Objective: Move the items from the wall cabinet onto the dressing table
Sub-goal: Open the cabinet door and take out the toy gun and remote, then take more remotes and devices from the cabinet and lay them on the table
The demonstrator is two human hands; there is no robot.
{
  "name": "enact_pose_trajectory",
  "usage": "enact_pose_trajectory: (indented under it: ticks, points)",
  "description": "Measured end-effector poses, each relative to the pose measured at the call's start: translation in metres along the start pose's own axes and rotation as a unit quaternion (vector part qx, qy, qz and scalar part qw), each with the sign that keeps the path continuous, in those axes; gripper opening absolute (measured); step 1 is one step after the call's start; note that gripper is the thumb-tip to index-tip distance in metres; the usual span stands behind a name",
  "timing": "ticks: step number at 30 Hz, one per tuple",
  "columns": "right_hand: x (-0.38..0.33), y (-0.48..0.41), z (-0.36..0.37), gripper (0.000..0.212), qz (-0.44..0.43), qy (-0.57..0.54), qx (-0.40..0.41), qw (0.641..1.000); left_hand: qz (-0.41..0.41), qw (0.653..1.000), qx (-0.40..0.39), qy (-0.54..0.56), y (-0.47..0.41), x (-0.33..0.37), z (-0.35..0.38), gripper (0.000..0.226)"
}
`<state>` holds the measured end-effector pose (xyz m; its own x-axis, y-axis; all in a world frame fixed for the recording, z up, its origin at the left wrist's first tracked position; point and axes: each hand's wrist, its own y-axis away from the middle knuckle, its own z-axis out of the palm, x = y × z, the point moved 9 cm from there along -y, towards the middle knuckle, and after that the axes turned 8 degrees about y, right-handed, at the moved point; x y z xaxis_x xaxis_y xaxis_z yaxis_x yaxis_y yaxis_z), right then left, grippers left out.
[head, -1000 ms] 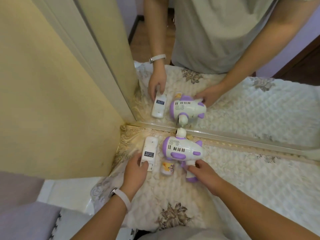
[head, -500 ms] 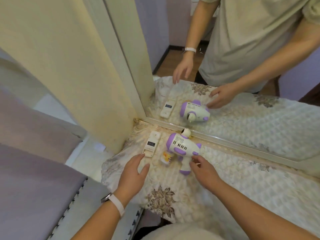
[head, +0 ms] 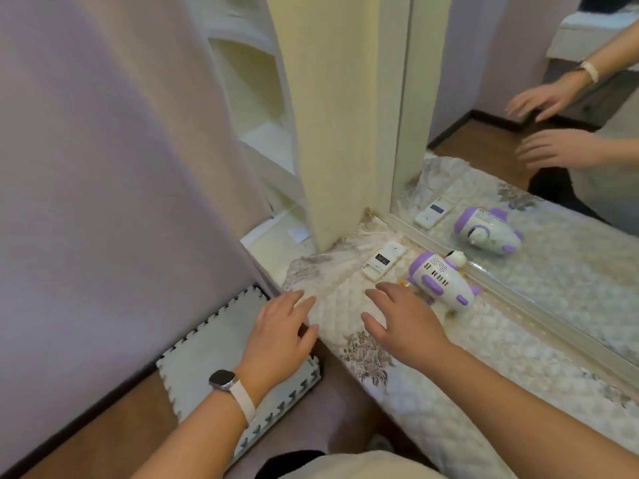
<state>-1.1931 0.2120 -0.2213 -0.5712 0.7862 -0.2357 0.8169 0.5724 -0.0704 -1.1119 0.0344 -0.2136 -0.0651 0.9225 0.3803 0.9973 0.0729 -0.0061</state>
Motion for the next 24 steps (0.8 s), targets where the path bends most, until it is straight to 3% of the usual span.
enact_pose_trajectory:
  ticks: [5, 10, 24]
  points:
    - [-0.082, -0.005, -0.001, 0.044, -0.130, 0.045, 0.004, 0.990, -0.030, 0.998, 0.031, -0.039, 0.052, -0.032, -0.028, 0.054]
    - [-0.197, 0.004, 0.009, 0.046, -0.256, 0.061, 0.003, 0.965, -0.093, 0.987, 0.115, -0.055, 0.138, -0.088, -0.072, 0.045]
    - [-0.569, 0.154, 0.069, 0.047, -0.506, 0.074, -0.002, 0.859, -0.314, 0.912, 0.259, -0.051, 0.505, -0.242, -0.151, 0.046]
